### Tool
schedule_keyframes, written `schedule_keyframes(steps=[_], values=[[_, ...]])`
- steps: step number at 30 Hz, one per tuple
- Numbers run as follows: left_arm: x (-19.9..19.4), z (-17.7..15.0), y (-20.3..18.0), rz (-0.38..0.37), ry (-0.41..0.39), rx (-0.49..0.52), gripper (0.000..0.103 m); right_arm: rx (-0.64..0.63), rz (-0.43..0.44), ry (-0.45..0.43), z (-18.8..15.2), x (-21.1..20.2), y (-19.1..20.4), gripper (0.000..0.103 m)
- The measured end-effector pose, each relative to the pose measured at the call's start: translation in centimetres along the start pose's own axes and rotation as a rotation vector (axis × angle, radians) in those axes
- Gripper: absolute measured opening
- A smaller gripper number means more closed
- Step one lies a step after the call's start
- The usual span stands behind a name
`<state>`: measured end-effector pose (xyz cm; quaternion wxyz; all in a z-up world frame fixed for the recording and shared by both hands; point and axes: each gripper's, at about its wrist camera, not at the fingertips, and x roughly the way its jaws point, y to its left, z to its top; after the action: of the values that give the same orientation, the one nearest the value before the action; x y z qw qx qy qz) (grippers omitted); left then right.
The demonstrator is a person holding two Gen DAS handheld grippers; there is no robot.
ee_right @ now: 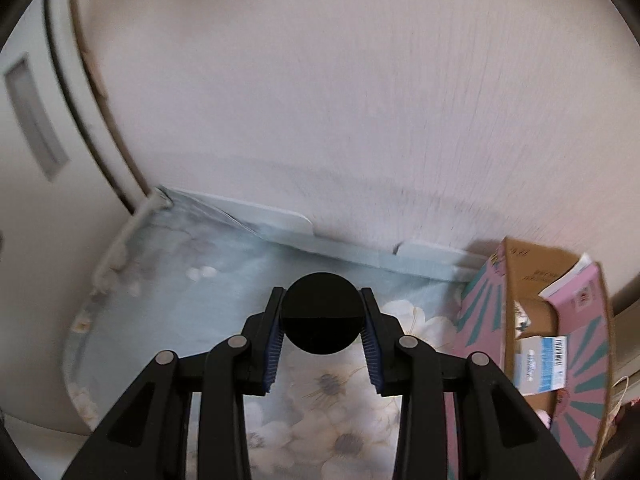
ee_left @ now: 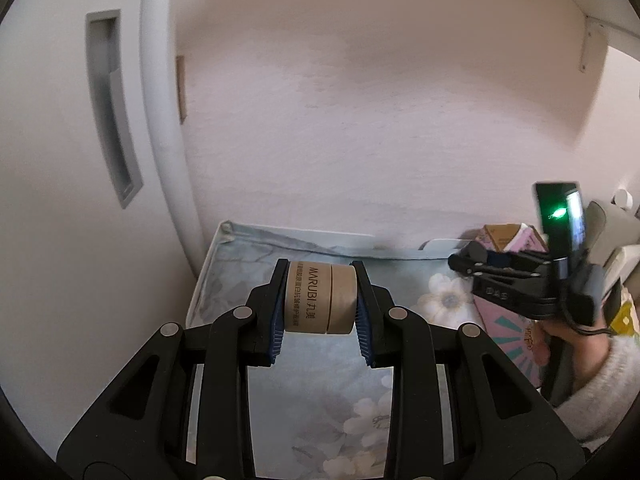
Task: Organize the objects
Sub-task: 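Lift the black cap with the right tool while the left tool holds the jar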
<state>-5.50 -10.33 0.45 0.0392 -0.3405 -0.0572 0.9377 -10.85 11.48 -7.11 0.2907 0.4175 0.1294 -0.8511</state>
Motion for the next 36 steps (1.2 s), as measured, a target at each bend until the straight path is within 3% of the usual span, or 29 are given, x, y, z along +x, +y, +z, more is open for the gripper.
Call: schedule_keyframes(steps=[7,12,23,36], values=[[0.0,0.6,-0.7,-0.049,-0.010,0.039,0.027,0.008,0.000,-0.099,0.0,-7.6,2.1,0.033],[0.1,0.4,-0.9,-0.092,-0.002,0.059,0.026,0.015,-0.032,-0.134,-1.1,-10.6,3.2,0.033],[0.5,-0.9,-0.7,-0.117,0.032,0.089,0.027,0.063,-0.054,-0.112,-4.0,-11.7,3.7,0.033],[1.3,-0.3,-1.4,-0.139,0.043,0.116,0.026,0.069,-0.049,-0.107,-4.1,-11.6,3.5,0.033]])
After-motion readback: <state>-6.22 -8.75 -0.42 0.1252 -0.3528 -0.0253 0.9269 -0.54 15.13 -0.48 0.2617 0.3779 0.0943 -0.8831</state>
